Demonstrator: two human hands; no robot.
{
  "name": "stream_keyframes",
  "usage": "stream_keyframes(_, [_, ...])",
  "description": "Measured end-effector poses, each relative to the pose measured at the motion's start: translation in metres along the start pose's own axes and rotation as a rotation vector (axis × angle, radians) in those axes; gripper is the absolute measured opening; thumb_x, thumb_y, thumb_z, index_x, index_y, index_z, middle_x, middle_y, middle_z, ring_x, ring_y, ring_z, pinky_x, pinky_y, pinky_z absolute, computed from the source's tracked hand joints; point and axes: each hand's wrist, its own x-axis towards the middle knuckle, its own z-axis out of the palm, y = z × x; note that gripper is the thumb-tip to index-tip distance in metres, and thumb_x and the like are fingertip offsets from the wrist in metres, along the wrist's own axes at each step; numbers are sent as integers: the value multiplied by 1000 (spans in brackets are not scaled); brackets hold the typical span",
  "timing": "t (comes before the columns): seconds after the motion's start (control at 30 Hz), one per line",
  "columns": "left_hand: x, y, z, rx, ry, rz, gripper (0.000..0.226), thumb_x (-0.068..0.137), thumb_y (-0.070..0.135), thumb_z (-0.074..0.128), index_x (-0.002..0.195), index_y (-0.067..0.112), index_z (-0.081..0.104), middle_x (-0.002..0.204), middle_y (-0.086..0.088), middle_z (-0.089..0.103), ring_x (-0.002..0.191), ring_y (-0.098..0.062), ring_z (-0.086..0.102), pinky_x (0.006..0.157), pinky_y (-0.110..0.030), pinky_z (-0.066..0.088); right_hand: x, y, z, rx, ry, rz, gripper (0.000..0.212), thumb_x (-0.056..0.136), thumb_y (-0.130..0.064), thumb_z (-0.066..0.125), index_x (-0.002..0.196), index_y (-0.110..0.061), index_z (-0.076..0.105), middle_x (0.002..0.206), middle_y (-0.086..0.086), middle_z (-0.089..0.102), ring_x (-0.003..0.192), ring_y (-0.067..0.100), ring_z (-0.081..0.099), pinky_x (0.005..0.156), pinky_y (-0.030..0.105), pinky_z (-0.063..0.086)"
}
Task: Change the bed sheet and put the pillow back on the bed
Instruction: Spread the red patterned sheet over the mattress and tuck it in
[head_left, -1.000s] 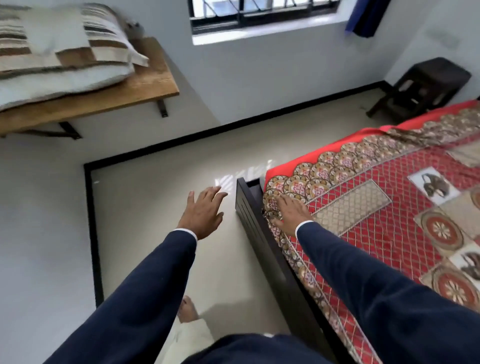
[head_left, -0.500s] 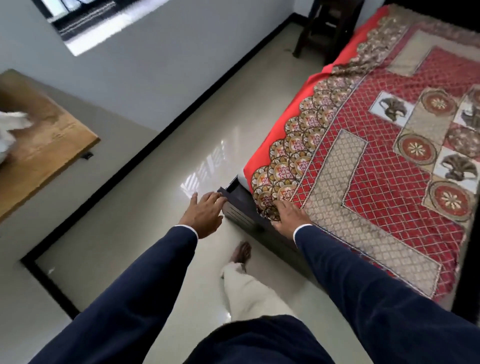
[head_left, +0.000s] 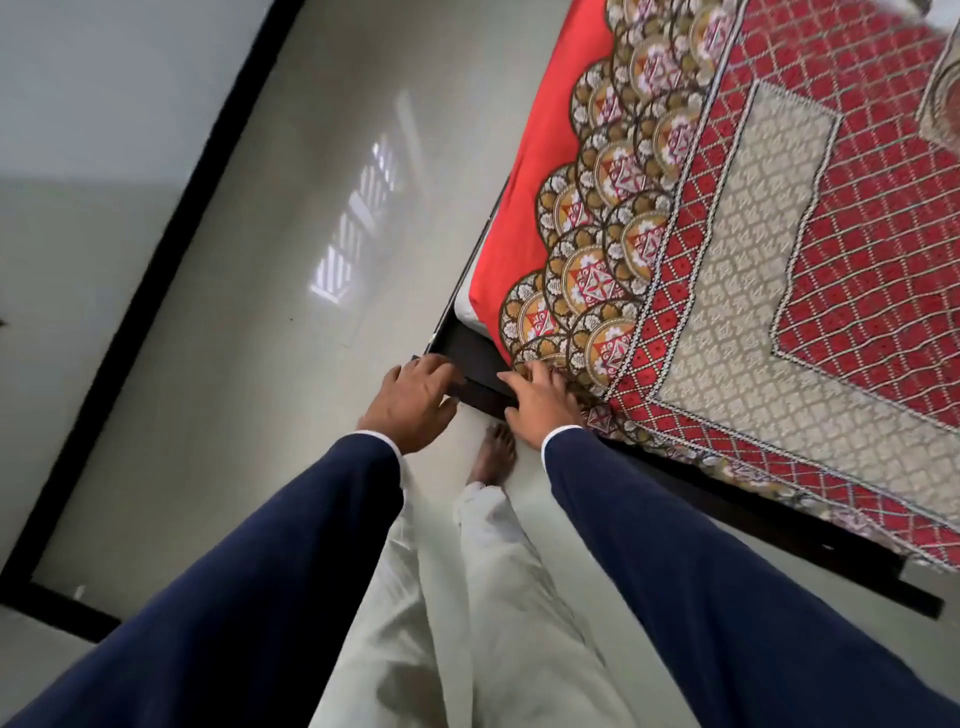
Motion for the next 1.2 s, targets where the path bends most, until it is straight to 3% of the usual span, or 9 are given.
stream_keyframes(0.27, [91,-5,37,-983,-79,-328,44,91,-6,49,133,6,52,120,0,59,109,-12,57,86,-21,47,45,-18,49,273,239,306,66,86,-28,68,146,-30,39,143,0,31,123,31,35,97,47,41])
stream_keyframes(0.47, [121,10,63,-1042,-249,-285,52,74,-8,58,125,5,53,116,-5,62,111,-22,59,99,-35,50,17,8,34,633,510,82,58,80,3,58,137,-9,57,130,3,44,123,20,48,108,34,42])
stream_keyframes(0.53, [122,25,69,-1119,-332,-260,47,79,-13,65,122,2,54,111,-7,63,101,-18,61,87,-26,54,3,21,13,744,530,26,59,82,12,53,137,-9,59,126,2,45,114,18,54,99,27,49])
stream_keyframes(0.67, [119,59,73,-1273,-347,-205,55,85,-7,71,134,-5,46,130,-18,61,109,-18,61,79,-13,52,-12,54,-31,755,603,16,61,83,19,47,132,-12,63,122,-1,46,97,11,62,82,16,52])
stream_keyframes(0.73, [118,73,71,-1302,-345,-276,57,87,0,73,135,-1,44,125,-12,62,97,-8,62,65,-9,48,-12,71,-46,719,606,28,60,83,19,47,132,-12,63,122,-3,46,98,12,62,81,17,53])
stream_keyframes(0.87, [118,86,82,-1334,-306,-363,53,88,7,73,133,9,46,94,5,66,68,12,62,69,-19,43,5,99,-54,600,595,120,61,84,10,55,139,-15,56,130,0,43,106,16,58,92,33,55])
stream_keyframes(1.0, [117,99,83,-1216,-440,-192,36,90,6,71,124,4,59,94,-6,63,77,-8,61,68,-10,46,22,107,-52,571,510,239,61,86,0,60,145,-13,48,140,5,42,126,23,50,110,41,42])
stream_keyframes(1.1, [121,108,90,-1176,-432,-165,38,80,38,84,104,10,74,104,-19,69,94,-30,68,93,-41,55,25,103,-51,605,479,268,61,88,-3,61,146,-15,47,144,9,46,133,21,44,114,29,32])
stream_keyframes(1.2, [121,117,73,-1325,-401,-191,36,85,29,80,103,0,71,105,-17,70,94,-24,69,93,-34,57,24,101,-48,692,505,244,64,88,-4,63,148,-19,44,149,3,46,136,14,43,117,32,32])
